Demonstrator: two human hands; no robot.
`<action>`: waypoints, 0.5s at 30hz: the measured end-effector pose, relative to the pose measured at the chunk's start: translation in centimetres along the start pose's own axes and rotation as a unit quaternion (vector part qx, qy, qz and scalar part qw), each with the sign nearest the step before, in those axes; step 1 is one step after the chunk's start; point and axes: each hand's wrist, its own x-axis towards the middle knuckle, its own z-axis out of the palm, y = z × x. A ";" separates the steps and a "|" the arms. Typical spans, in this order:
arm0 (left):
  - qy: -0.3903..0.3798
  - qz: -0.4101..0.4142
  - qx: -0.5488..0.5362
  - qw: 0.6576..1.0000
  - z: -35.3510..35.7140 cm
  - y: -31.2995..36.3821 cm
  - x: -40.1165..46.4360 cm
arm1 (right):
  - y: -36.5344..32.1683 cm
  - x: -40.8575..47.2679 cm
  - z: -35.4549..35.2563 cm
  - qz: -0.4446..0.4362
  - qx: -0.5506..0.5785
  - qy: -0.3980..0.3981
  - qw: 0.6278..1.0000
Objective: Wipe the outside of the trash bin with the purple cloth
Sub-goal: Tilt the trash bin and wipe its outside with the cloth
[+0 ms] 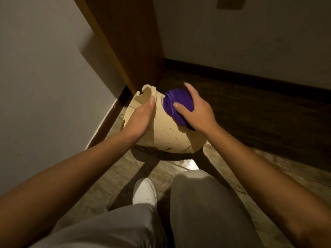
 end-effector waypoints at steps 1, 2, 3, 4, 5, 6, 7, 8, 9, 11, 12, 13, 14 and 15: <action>-0.001 -0.001 0.002 1.000 0.2 0.0 0.3 | -0.3 0.0 0.6 -0.022 -0.027 0.001 0.999; 0.007 0.004 0.005 1.000 0.2 0.1 0.5 | -1.0 -0.1 1.3 -0.041 -0.035 0.010 0.999; 0.016 0.013 0.006 1.000 0.3 0.5 0.5 | -2.0 -0.5 2.1 -0.056 -0.021 0.025 0.998; 0.019 0.023 0.002 1.000 0.3 0.7 1.0 | -3.1 -0.8 3.0 -0.065 0.007 0.045 0.997; 0.018 0.034 -0.006 0.999 0.3 0.9 1.5 | -4.2 -1.0 4.0 -0.071 0.031 0.071 0.995; 0.014 0.044 -0.011 0.999 0.2 0.8 1.9 | -5.0 -1.2 5.1 -0.072 0.036 0.098 0.992; 0.015 0.046 -0.010 0.999 0.2 0.6 2.2 | -5.3 -1.3 6.1 -0.067 0.025 0.121 0.990; 0.023 0.045 -0.004 0.999 0.0 0.5 2.4 | -5.2 -1.4 6.8 -0.063 -0.001 0.140 0.988; 0.035 0.045 0.007 0.998 -0.3 0.3 2.5 | -4.8 -1.4 7.3 -0.062 -0.030 0.151 0.986; 0.057 0.037 0.037 0.997 -0.9 -0.4 2.6 | -2.9 -1.0 7.3 -0.046 -0.071 0.159 0.984; 0.067 0.025 0.049 0.996 -1.2 -0.8 2.6 | -1.7 -0.6 7.0 -0.025 -0.081 0.158 0.984; 0.077 0.011 0.050 0.996 -1.5 -1.3 2.6 | -0.5 -0.2 6.6 0.002 -0.084 0.156 0.984; 0.088 -0.002 0.047 0.995 -1.8 -1.8 2.5 | 0.8 0.0 6.1 0.030 -0.085 0.154 0.984; 0.095 -0.009 0.050 0.994 -1.9 -2.2 2.4 | 2.0 0.1 5.6 0.054 -0.085 0.153 0.983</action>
